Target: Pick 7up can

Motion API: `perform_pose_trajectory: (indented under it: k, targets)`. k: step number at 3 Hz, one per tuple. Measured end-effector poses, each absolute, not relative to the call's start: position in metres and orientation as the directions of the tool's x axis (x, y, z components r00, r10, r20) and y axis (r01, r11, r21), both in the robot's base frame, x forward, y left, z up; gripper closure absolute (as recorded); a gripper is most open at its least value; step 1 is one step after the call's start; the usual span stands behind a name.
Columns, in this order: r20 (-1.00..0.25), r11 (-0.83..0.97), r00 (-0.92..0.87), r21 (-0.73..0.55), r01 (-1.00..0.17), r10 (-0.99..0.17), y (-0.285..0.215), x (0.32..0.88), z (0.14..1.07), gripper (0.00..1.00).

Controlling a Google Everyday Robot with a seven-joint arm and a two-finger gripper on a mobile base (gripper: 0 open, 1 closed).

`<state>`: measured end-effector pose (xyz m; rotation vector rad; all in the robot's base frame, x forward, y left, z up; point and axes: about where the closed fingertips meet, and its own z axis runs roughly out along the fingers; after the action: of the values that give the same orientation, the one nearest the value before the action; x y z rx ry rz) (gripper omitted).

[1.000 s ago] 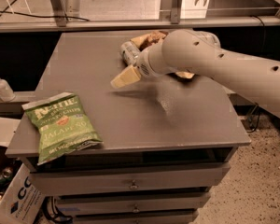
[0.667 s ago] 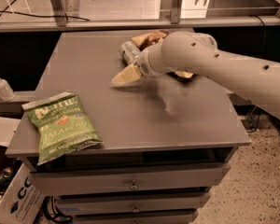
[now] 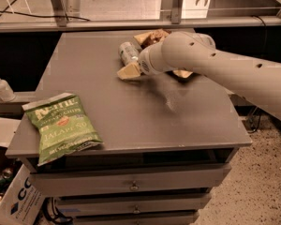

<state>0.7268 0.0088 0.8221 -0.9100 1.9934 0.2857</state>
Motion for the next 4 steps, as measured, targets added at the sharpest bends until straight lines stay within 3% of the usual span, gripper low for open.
perform_pose_trajectory:
  k: [2, 3, 4]
  targets:
    - [-0.811, 0.721, -0.334, -0.149, -0.676, -0.480, -0.010, 0.717, 0.830, 0.87]
    - [-0.831, 0.722, -0.310, -0.150, -0.675, -0.462, -0.017, 0.702, 0.852, 1.00]
    - [-0.851, 0.709, -0.288, -0.130, -0.693, -0.438, -0.022, 0.681, 0.869, 1.00]
